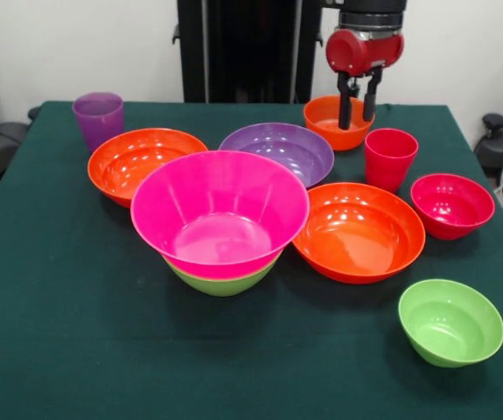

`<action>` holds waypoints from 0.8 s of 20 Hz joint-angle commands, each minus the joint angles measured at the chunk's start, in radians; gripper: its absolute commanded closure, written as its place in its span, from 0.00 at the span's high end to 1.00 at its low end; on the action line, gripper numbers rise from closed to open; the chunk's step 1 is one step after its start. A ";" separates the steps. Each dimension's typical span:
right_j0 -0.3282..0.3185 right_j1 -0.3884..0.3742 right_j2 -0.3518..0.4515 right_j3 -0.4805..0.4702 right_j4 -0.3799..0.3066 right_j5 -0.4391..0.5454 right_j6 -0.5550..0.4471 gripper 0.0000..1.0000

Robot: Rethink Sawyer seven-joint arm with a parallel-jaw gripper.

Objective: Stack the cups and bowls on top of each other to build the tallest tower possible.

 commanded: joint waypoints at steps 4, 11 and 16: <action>0.088 0.077 -0.047 -0.089 0.041 -0.011 0.190 1.00; 0.116 0.097 -0.090 -0.087 0.029 -0.067 0.211 1.00; 0.134 0.116 -0.112 -0.099 0.025 -0.091 0.224 1.00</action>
